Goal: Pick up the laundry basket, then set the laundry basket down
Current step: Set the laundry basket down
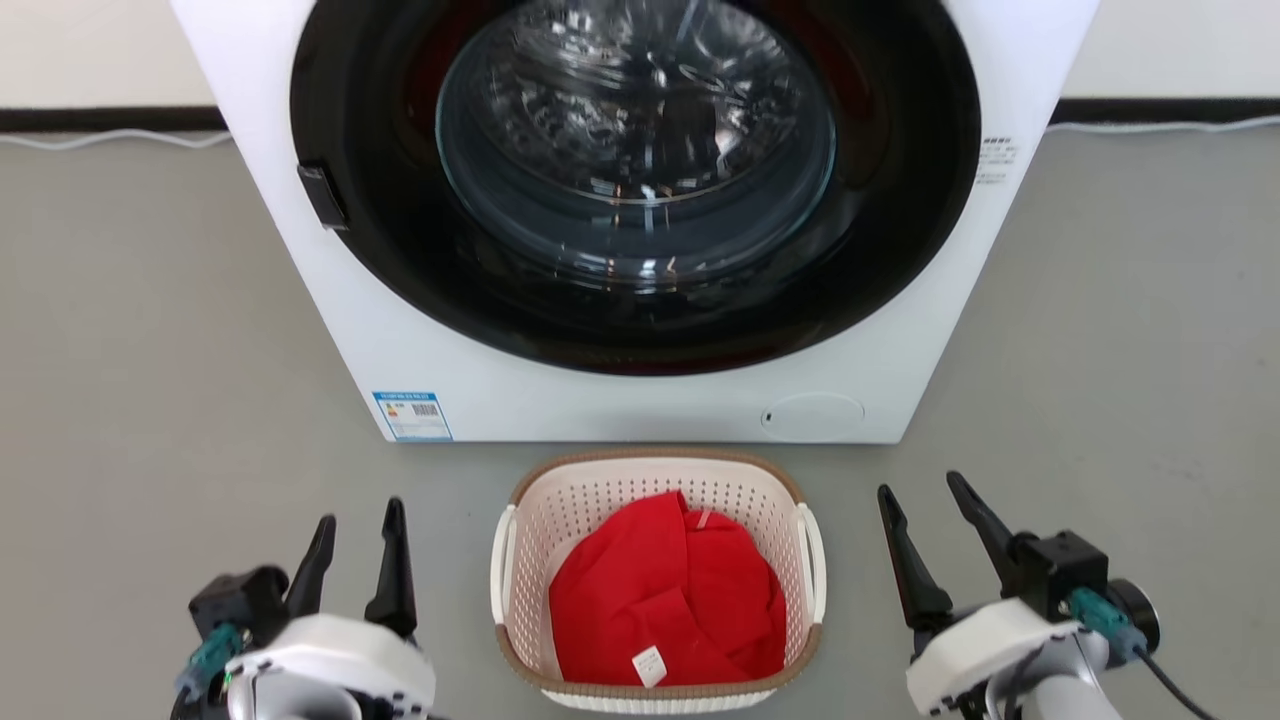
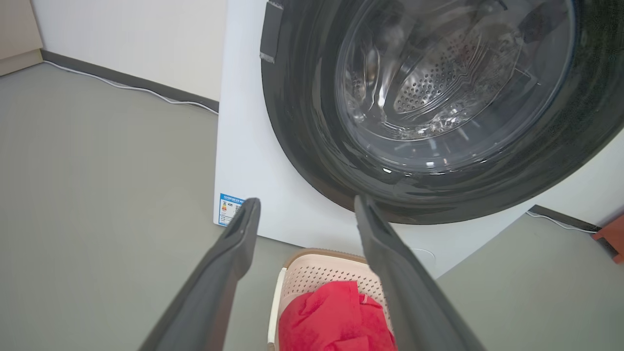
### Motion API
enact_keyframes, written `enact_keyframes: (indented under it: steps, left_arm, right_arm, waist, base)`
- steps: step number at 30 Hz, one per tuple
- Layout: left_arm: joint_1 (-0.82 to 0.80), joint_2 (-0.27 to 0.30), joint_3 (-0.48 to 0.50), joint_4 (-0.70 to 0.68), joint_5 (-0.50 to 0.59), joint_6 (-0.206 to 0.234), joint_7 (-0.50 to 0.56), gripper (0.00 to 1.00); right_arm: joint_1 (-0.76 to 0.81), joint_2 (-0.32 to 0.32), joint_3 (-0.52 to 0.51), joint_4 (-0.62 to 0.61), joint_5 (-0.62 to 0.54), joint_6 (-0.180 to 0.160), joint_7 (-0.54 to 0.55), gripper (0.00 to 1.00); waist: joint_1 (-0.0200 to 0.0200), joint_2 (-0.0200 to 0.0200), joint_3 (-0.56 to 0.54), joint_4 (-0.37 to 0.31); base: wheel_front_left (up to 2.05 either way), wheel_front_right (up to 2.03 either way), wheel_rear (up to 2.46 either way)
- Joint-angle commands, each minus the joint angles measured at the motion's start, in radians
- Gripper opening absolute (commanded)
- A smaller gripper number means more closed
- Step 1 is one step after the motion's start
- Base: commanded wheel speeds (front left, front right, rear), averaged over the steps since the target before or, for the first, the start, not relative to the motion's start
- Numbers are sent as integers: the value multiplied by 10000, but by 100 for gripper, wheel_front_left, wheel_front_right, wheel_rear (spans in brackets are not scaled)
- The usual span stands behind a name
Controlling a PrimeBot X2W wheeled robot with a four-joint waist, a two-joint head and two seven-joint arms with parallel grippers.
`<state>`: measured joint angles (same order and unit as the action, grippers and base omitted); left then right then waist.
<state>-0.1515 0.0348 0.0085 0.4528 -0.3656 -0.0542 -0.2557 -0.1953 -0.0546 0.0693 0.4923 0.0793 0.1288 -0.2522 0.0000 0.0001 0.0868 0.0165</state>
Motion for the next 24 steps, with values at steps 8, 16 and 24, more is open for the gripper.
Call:
enact_keyframes:
  steps: [8,16,24]
  left_arm:
    - [803,154,651,-469,197,-167,-61,100]
    - [1420,154,825,-741,102,-90,-61,100]
    - [1609,154,870,-895,80,-48,-61,100]
  right_arm:
    - [1067,25,-94,-1264,-137,19,-95,100]
    - [1821,15,-412,-1712,-175,19,-95,100]
    - [2121,28,-577,-1754,-204,19,-95,100]
  waist:
    - [0,-1,-644,-2]
    - [0,-1,-986,-16]
    - [0,-1,-1111,-57]
  base:
    - [0,0,0]
    - [0,0,0]
    - [0,0,0]
